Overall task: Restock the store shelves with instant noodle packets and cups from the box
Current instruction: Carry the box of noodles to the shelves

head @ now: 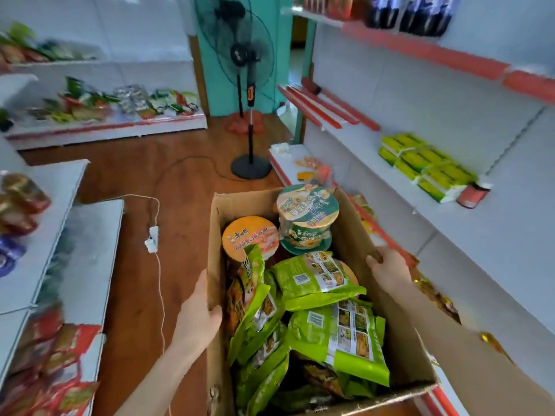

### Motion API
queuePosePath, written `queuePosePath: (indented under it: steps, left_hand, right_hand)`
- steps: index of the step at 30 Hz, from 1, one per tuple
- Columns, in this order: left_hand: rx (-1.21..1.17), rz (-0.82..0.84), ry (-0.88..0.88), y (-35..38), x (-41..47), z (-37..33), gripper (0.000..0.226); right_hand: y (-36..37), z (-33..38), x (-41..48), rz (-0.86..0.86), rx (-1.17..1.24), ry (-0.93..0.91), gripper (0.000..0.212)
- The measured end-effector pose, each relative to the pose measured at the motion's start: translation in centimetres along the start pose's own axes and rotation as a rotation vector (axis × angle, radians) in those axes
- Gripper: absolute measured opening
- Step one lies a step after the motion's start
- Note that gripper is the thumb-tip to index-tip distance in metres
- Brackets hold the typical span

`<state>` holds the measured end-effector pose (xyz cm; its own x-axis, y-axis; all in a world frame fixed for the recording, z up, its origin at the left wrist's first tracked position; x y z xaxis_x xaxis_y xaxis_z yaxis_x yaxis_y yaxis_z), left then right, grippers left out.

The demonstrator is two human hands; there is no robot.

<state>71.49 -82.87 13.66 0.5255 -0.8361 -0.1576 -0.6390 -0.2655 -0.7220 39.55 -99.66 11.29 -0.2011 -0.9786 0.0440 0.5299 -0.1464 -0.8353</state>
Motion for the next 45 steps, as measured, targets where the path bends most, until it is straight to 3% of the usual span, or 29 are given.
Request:
queuePosePath:
  steps: [7, 11, 14, 18, 29, 37, 45]
  left_hand:
    - [-0.025, -0.145, -0.078, -5.3, 19.0, -0.1, 0.069]
    - [-0.031, -0.209, -0.086, -7.8, 31.8, 0.7, 0.068]
    - [-0.049, -0.253, -0.099, -9.9, 40.8, 0.9, 0.070]
    - [-0.029, -0.294, -0.105, -13.3, 52.6, -0.3, 0.072]
    - [-0.036, -0.401, -0.192, -19.5, 87.0, -1.5, 0.071]
    - [-0.016, -0.478, -0.302, -28.2, 109.9, 3.3, 0.076]
    - [-0.004, -0.516, -0.328, -38.0, 131.9, 7.9, 0.072]
  right_hand:
    - [9.5, 18.4, 16.6, 0.088, -0.025, -0.205, 0.012]
    - [16.2, 28.2, 25.3, 0.094, -0.013, -0.277, 0.028]
    - [20.6, 35.2, 31.5, 0.103, -0.025, -0.313, 0.015]
    - [25.5, 44.3, 39.8, 0.101, -0.018, -0.349, 0.025]
    - [44.8, 68.6, 64.5, 0.202, 0.032, -0.461, 0.020]
    - [58.8, 90.5, 76.4, 0.279, 0.040, -0.566, 0.026]
    - [72.6, 110.5, 86.3, 0.280, 0.005, -0.612, 0.019]
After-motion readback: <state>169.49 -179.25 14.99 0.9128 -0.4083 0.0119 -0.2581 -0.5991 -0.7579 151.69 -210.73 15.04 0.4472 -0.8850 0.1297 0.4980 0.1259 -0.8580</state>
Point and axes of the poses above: each hand's wrist, its own x-axis towards the middle knuckle, its own y-axis out of the palm, z = x × y, the point moved 5 cm from there along x, towards the middle knuckle, and after that the axes turned 10 degrees about -z, right-handed, at the moved point
